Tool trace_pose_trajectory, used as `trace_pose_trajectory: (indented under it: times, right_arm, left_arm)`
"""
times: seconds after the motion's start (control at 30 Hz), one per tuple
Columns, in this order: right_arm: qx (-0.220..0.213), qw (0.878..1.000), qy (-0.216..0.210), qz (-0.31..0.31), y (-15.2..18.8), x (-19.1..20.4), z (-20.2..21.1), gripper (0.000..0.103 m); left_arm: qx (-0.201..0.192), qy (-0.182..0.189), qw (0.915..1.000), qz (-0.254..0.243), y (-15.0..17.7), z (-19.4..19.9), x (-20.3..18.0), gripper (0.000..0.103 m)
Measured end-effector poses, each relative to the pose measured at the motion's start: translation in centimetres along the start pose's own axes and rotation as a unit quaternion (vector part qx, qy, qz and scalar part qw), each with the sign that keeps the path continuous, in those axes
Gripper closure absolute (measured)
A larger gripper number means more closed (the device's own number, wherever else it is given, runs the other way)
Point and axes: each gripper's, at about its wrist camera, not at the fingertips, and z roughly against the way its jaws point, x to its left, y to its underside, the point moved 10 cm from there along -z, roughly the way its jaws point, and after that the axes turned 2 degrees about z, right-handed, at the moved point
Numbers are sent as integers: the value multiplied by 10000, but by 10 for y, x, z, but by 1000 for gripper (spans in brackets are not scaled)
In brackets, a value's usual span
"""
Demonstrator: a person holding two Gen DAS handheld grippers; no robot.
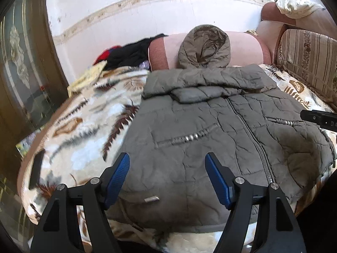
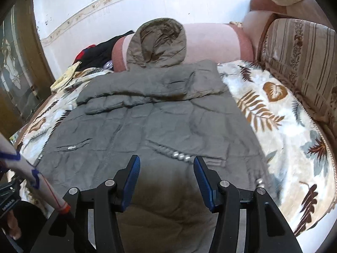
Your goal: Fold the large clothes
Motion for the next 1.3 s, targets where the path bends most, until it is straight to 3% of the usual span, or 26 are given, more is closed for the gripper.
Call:
trace_pose_trajectory:
  times: [0.13, 0.2, 0.3, 0.37, 0.53, 0.67, 0.93, 1.3]
  right_arm:
    - [-102, 9991, -384, 156, -35, 44, 24, 46]
    - [-235, 9986, -425, 224, -57, 54, 32, 41]
    - [-347, 9978, -143, 539, -72, 60, 41, 39]
    - [-461, 9960, -240, 734, -65, 68, 49, 38]
    - [-297, 9955, -377, 823, -31, 80, 45, 38]
    - [-178, 9947, -553, 843, -16, 91, 44, 38]
    - [-323, 9922, -666, 999, -18, 107, 60, 38]
    - [-253, 9941, -587, 877, -11, 97, 54, 38]
  left_arm:
    - [-71, 63, 9998, 148, -40, 2, 17, 28]
    - [3, -74, 9997, 236, -55, -1, 30, 27]
    - [-187, -162, 9991, 336, -69, 12, 44, 27]
    - [-316, -103, 9987, 375, -64, 21, 43, 23]
    - [-181, 7, 9994, 290, -40, 22, 25, 23]
    - [-306, 35, 9995, 91, -35, 32, 11, 23]
    - [-379, -4, 9992, 121, -38, 38, 11, 23]
    - [-337, 24, 9994, 108, -37, 35, 10, 23]
